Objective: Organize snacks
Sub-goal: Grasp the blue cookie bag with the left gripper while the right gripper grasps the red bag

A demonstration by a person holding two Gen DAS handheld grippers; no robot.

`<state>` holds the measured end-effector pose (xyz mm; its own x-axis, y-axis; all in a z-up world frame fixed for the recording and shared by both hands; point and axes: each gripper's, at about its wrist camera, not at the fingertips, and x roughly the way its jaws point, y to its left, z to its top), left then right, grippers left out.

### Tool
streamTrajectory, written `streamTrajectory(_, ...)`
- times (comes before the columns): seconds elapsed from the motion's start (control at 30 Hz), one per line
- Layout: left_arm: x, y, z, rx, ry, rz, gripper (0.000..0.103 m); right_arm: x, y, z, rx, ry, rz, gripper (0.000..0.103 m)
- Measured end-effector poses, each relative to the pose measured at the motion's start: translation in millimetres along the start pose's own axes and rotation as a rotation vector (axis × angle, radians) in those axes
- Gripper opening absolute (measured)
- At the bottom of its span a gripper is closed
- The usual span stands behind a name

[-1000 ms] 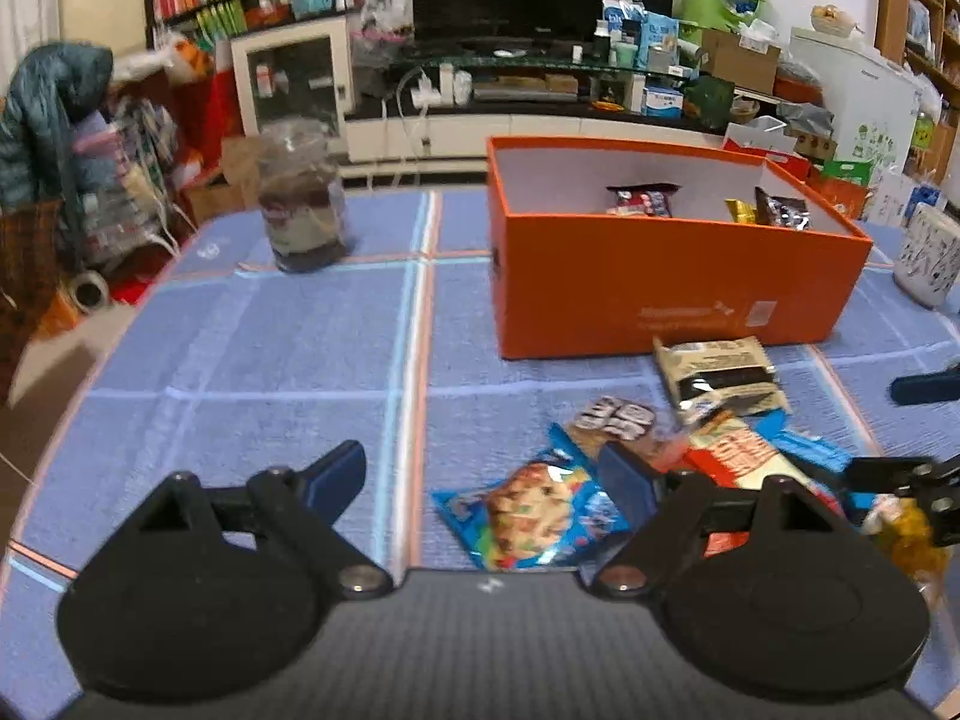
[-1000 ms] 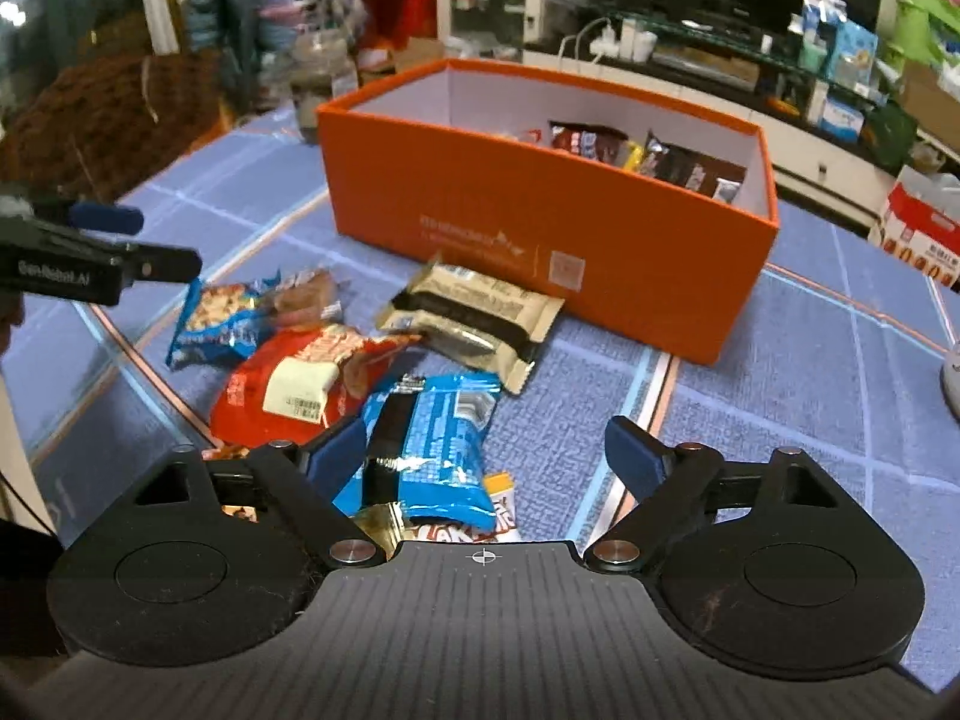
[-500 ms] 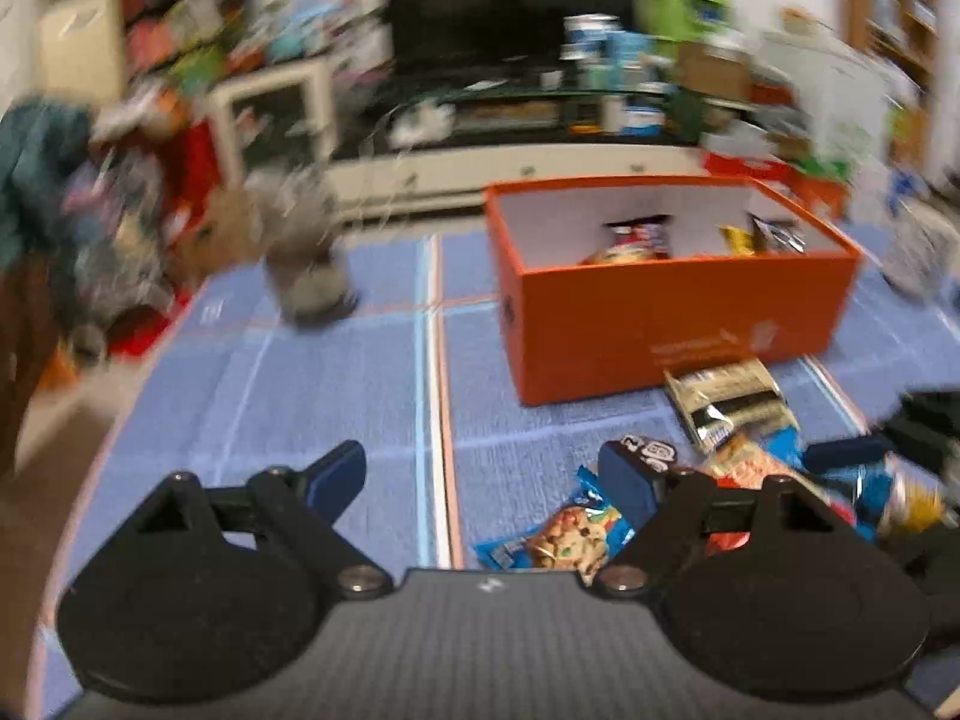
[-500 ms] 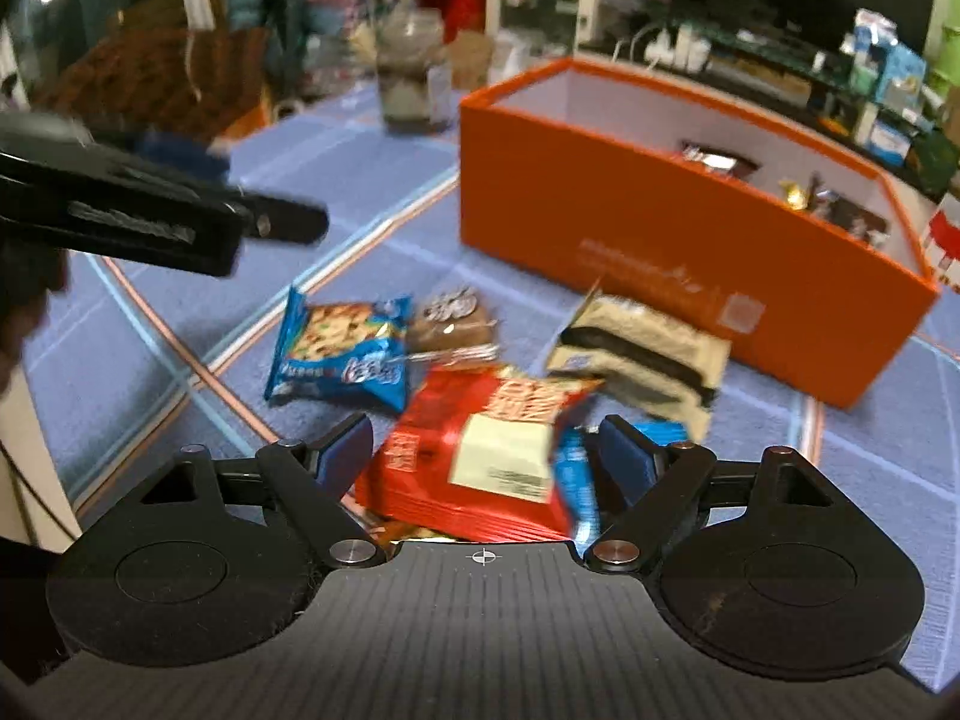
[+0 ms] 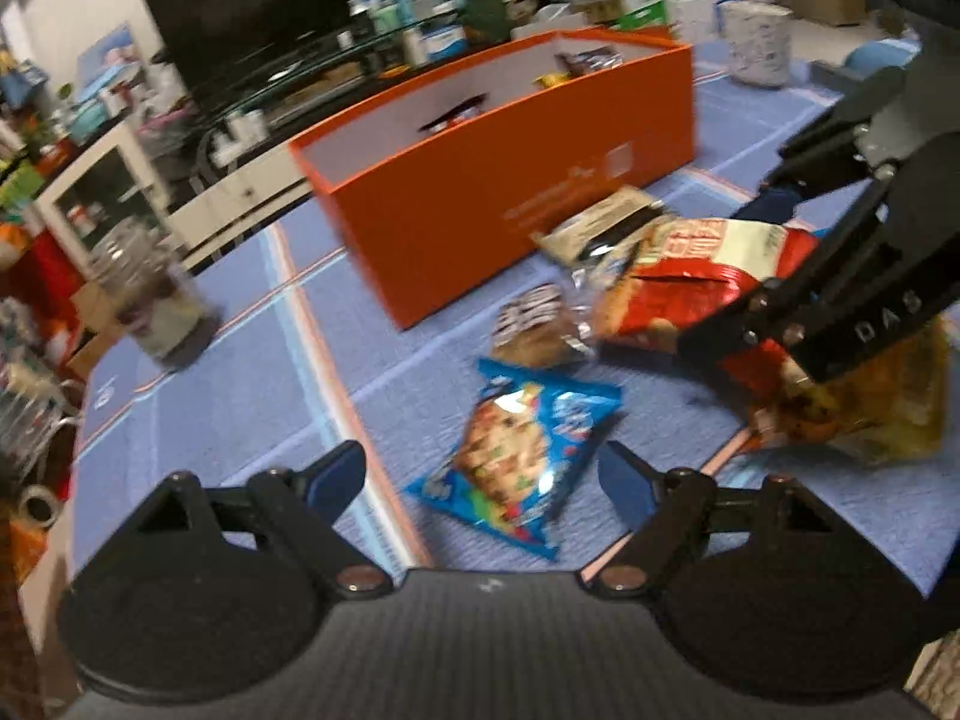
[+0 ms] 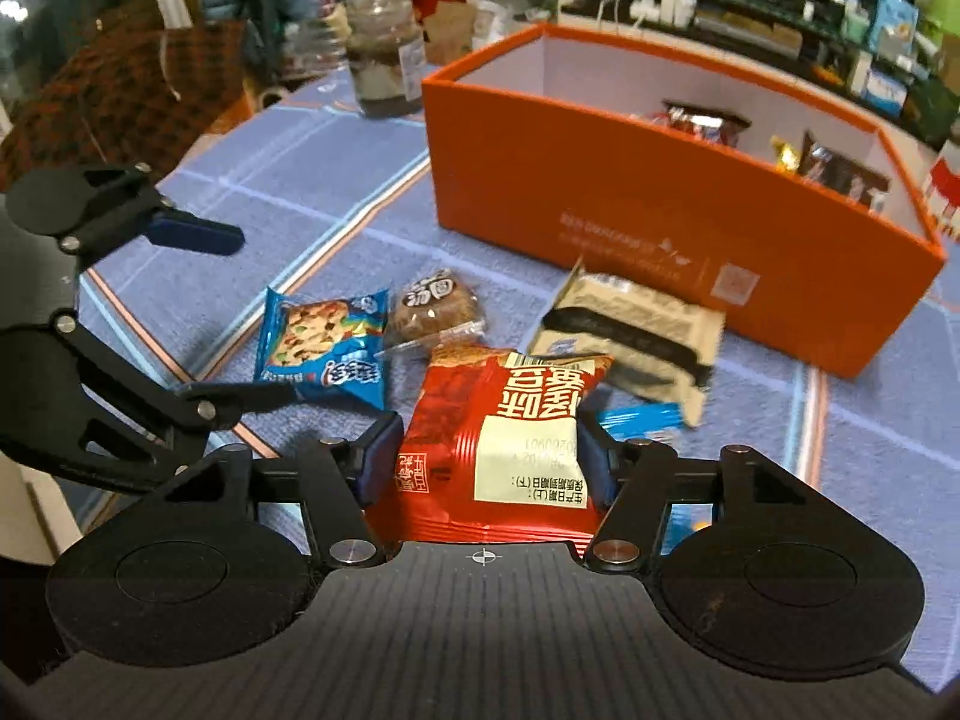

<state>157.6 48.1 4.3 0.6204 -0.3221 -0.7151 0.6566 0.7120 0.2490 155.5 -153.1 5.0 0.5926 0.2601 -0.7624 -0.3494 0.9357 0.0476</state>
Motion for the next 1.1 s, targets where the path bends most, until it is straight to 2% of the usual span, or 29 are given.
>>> streamTrajectory(0.13, 8.7, 0.9, 2.6, -0.012, 0.0, -0.039, 0.081, -12.3, -9.4, -2.1, 0.006, -0.017, 0.01, 0.05)
streamTrajectory(0.27, 23.0, 8.3, 2.3, -0.104, 0.035, -0.112, 0.079, -22.9, -17.6, -4.2, 0.014, -0.039, 0.018, 0.05)
streamTrajectory(0.4, 30.5, 8.8, 1.8, -0.136, 0.068, -0.107, 0.078, -24.6, -22.6, -4.5, 0.022, -0.042, 0.023, 0.05)
streamTrajectory(0.47, 30.5, 6.4, 1.6, -0.138, 0.076, -0.118, 0.072, -25.9, -26.1, -5.0, 0.026, -0.042, 0.021, 0.05)
streamTrajectory(0.5, 30.3, 5.4, 2.6, -0.145, 0.075, -0.124, 0.057, -27.1, -27.5, -5.1, 0.03, -0.044, 0.021, 0.05)
streamTrajectory(0.53, 30.0, 5.1, 3.3, -0.157, 0.073, -0.125, 0.055, -28.6, -29.4, -4.8, 0.035, -0.047, 0.021, 0.05)
streamTrajectory(0.63, 30.1, 1.2, 6.1, -0.177, 0.072, -0.137, 0.054, -32.9, -34.8, -4.9, 0.051, -0.055, 0.022, 0.05)
streamTrajectory(0.73, 27.4, -8.8, 11.8, -0.152, 0.06, -0.173, 0.054, -37.9, -38.5, -4.5, 0.058, -0.066, 0.02, 0.05)
streamTrajectory(0.8, 22.7, -15.7, 14.7, -0.127, 0.046, -0.166, 0.052, -39.7, -41.9, -4.3, 0.065, -0.071, 0.017, 0.05)
streamTrajectory(0.9, 17.8, -15.2, 17.6, -0.147, 0.033, -0.123, 0.046, -43.0, -48.0, -4.0, 0.081, -0.083, 0.006, 0.05)
streamTrajectory(1.1, 8.9, -8.2, 22.3, -0.195, 0.003, -0.107, 0.044, -42.9, -52.9, -3.8, 0.092, -0.086, 0.001, 0.05)
